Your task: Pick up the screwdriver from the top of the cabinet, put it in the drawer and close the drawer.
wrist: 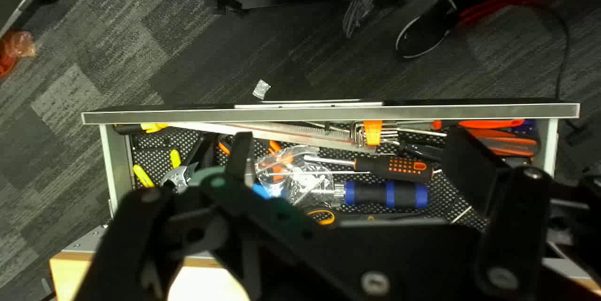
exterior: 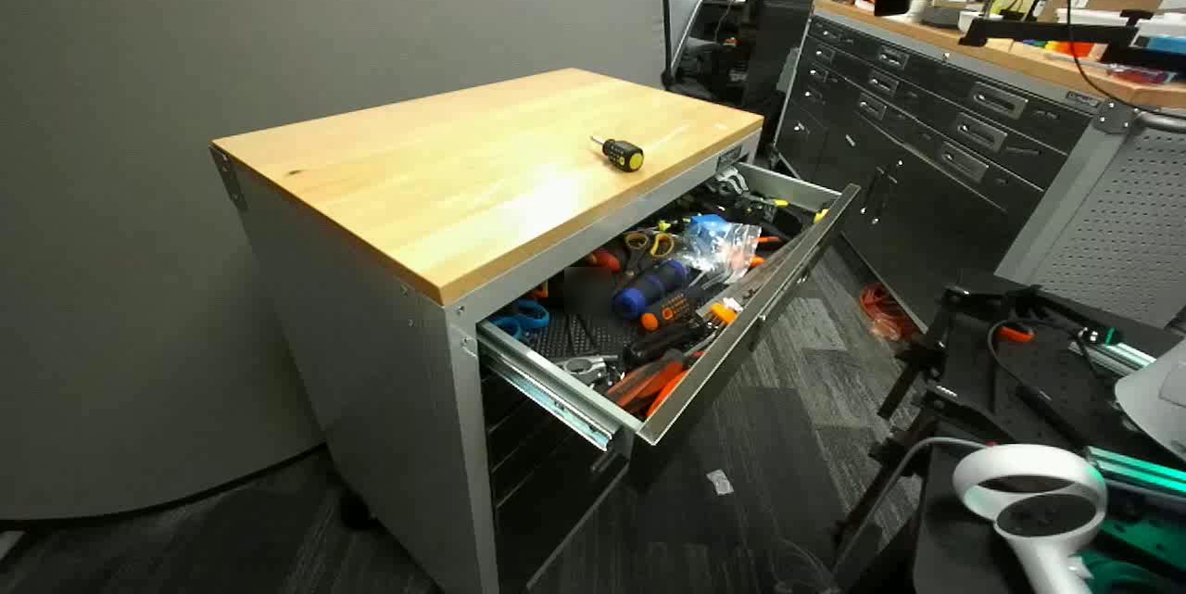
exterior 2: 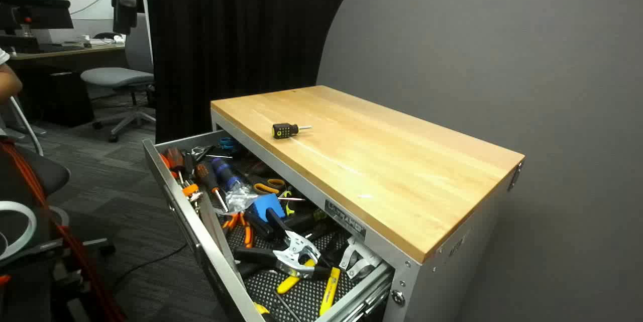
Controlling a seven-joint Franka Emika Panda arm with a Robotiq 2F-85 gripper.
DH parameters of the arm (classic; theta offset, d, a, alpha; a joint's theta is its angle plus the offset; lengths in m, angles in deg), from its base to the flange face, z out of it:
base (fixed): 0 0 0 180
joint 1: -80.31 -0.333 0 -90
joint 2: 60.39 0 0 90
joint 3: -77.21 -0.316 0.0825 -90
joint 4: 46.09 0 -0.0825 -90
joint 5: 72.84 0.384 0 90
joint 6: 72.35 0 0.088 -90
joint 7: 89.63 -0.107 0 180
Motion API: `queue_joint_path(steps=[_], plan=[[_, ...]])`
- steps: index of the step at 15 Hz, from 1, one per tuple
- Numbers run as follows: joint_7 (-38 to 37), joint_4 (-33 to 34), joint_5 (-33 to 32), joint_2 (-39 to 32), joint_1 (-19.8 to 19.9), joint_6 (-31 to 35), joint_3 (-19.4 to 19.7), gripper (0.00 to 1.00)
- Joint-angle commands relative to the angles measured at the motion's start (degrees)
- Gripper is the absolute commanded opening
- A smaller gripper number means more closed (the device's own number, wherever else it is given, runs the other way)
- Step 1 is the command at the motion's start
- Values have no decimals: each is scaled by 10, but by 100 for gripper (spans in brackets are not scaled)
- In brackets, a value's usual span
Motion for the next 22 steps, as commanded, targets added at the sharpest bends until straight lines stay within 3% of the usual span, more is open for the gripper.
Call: queue_joint_path(steps=[1,14,22], plan=[[-4,2,-4,-2,-19,-1,17,100],[-5,6,-4,-1,-19,-1,16,100],[-69,130,-75,-219,-20,139,25,100]])
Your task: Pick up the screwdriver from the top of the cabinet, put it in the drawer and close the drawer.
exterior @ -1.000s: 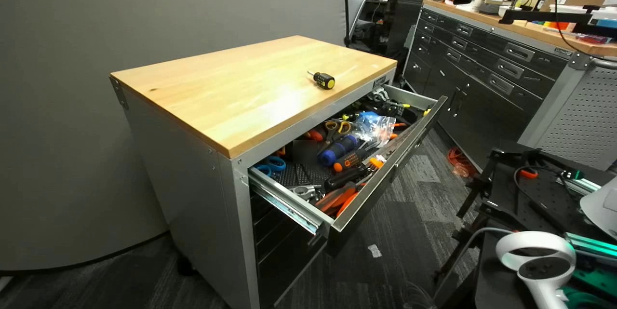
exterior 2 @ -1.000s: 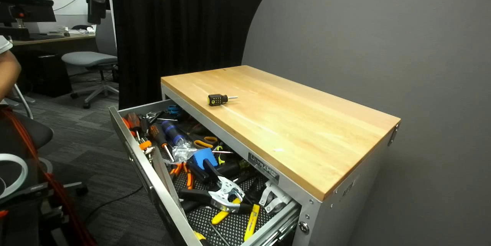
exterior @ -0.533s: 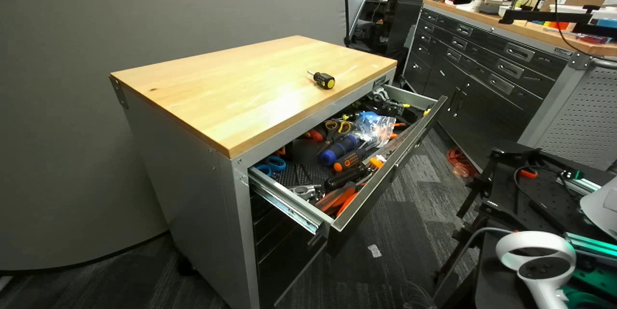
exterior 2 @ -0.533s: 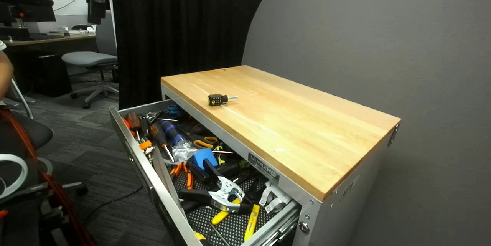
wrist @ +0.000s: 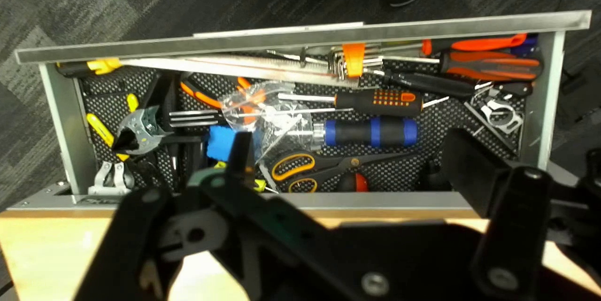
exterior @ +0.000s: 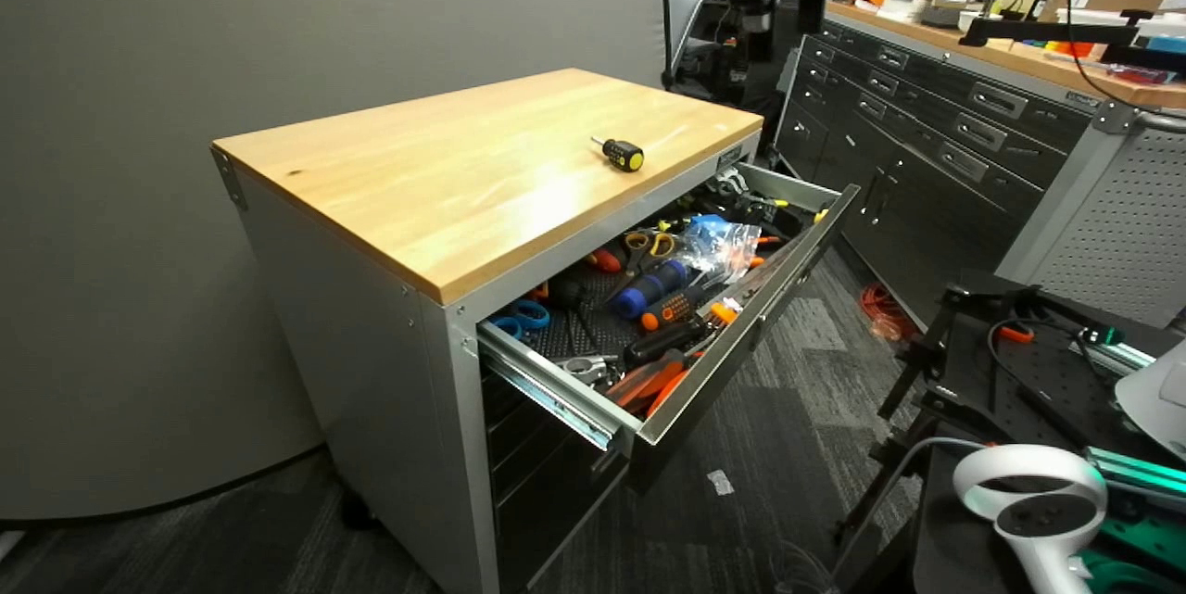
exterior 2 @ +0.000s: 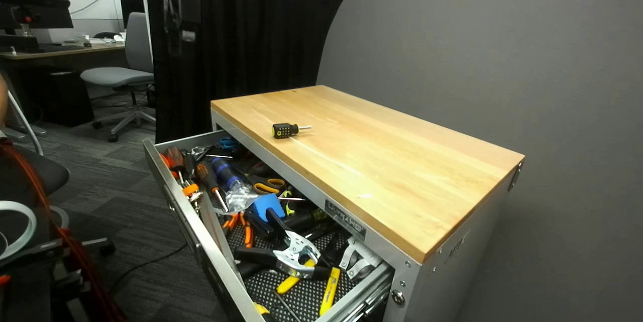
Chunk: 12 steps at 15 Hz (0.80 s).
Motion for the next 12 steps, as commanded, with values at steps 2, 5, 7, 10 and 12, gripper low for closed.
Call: queue_joint_path(steps=[2,5,7,10,12], plan=[[-43,124,-57,-156,-26,43,37,100],[-45,188,-61,-239,-47,64,71,100],[-44,227,-56,-285,-62,73,93,100],[-57,271,-64,-332,-86,86,124,100],[-63,293,-68,-351,-98,85,143,100]])
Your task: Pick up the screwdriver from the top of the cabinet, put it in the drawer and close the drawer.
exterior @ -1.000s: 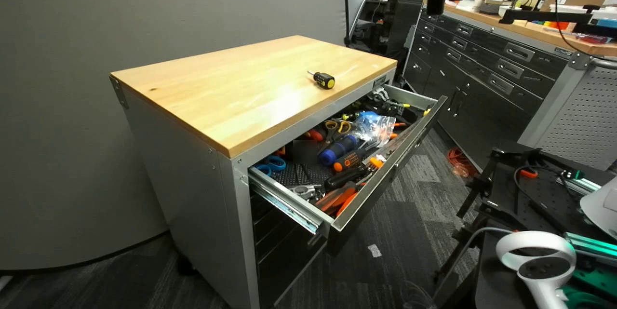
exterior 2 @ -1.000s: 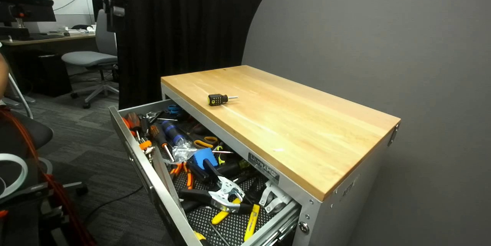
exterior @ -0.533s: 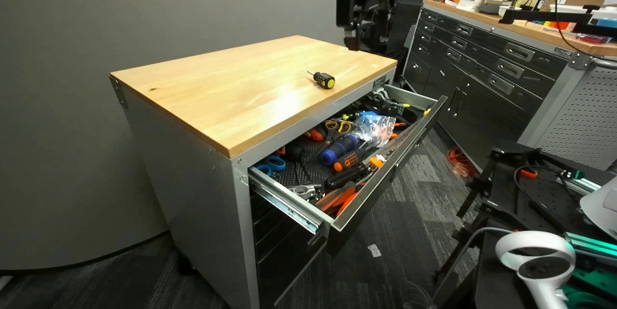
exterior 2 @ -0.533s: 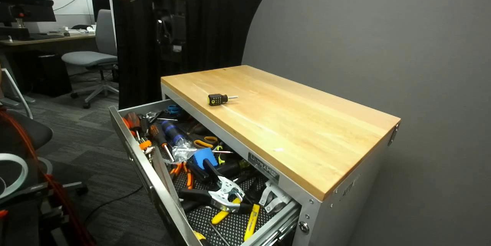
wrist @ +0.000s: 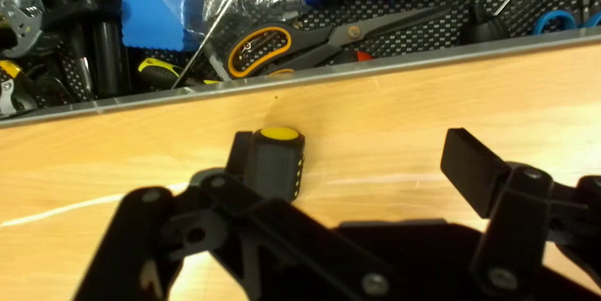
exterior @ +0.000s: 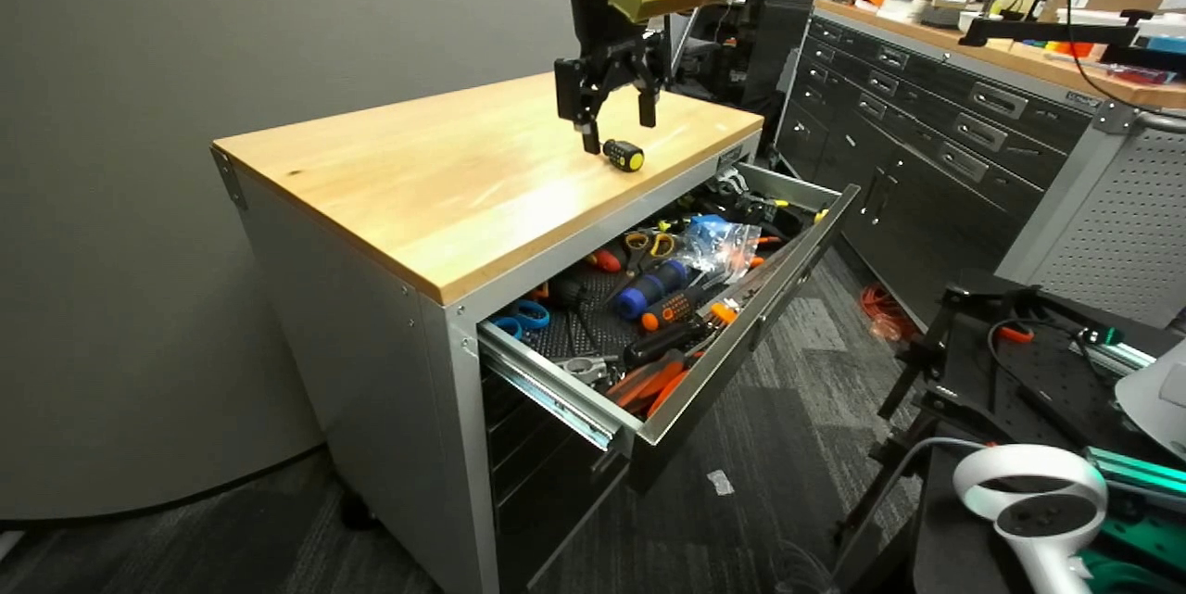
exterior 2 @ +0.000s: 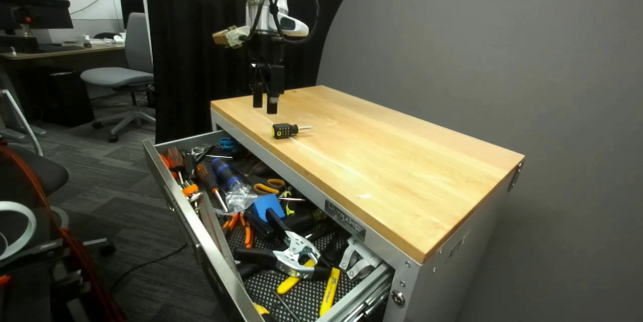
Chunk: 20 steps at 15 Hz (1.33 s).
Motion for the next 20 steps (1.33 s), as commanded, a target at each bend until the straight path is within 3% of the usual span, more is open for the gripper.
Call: queue_joint_path(steps=[1,7,8,9,17,20], plan=[[-24,62,-15,-42,-32,-6,38,100],[-46,75,-23,-64,-40,-12,72,100],[-47,73,-19,-67,-38,-8,73,75],[-46,73,-15,-71,-36,-6,74,74],[-43,50,5,-50,-28,-10,70,12],[-41,18,12,-30,-31,-13,64,15]])
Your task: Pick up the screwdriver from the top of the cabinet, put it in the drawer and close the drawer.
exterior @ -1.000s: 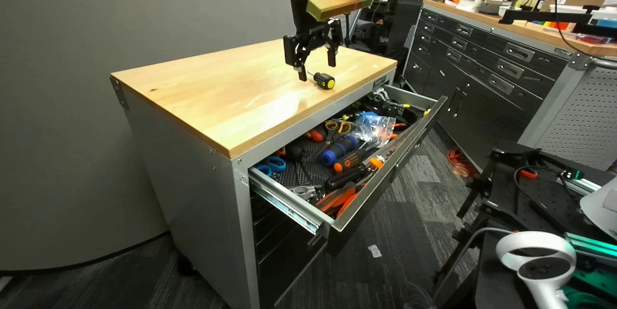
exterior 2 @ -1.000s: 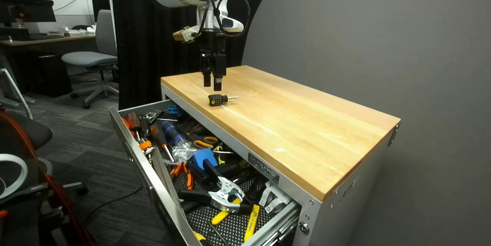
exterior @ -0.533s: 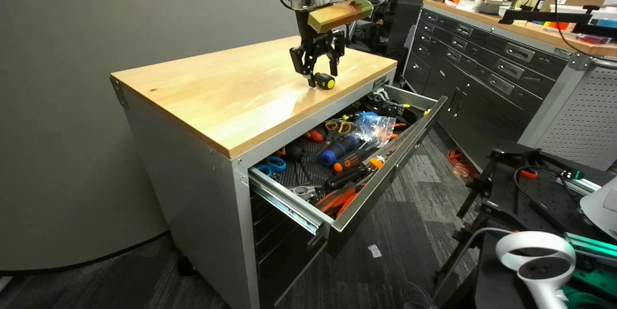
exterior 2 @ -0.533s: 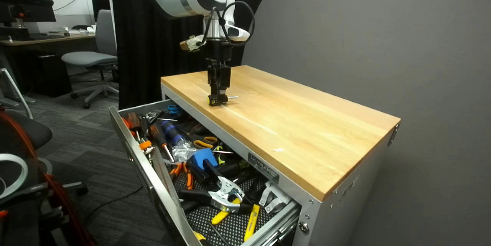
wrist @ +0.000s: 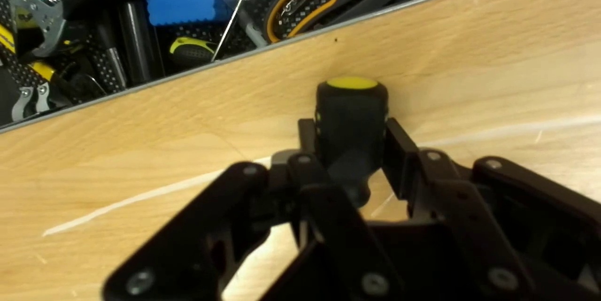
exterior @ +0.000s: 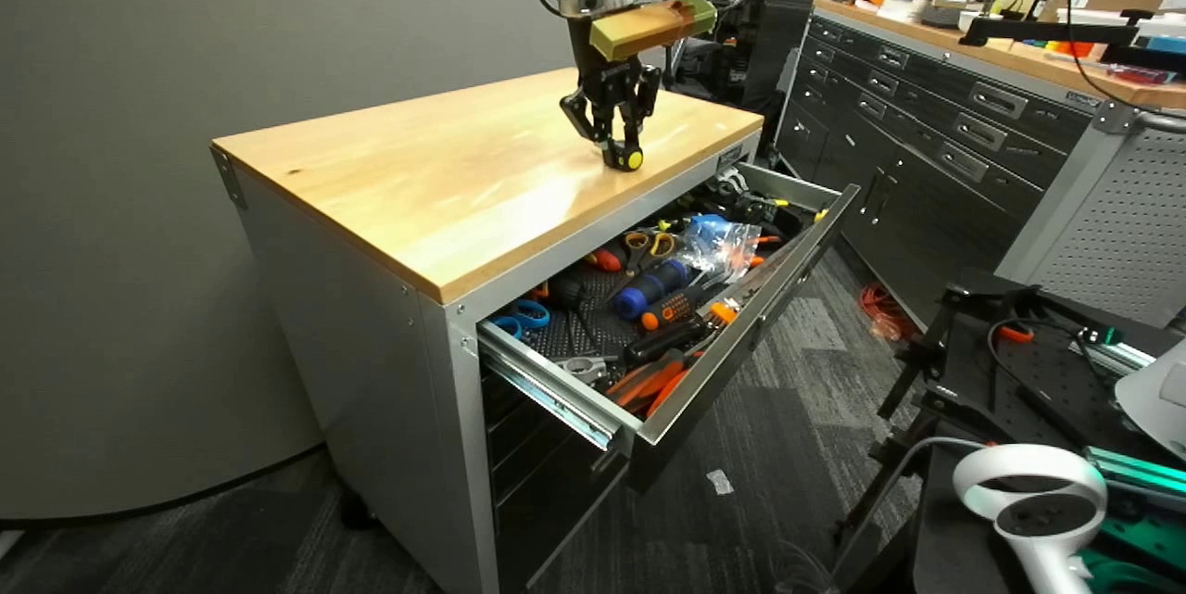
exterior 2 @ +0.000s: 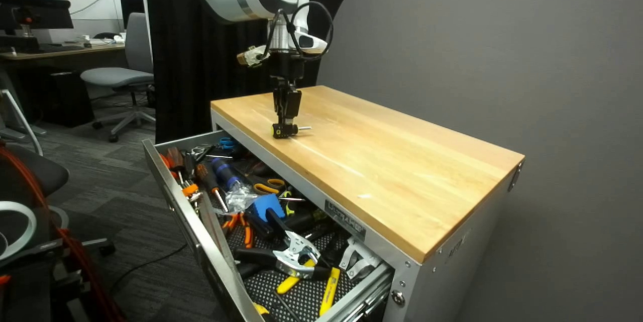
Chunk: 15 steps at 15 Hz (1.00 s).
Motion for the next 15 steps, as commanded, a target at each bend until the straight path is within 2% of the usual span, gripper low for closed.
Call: queue_joint_path(steps=[1,7,12,13,14,15], plan=[[2,-48,13,39,-11,-18,-9,15],[-21,-156,12,106,-44,-45,-39,14],[-66,-209,19,118,-58,-18,-65,14],[-66,-210,22,115,-59,-14,-70,61],[-70,-208,16,110,-61,-8,-72,62],[-63,-209,20,109,-60,-9,-76,68]])
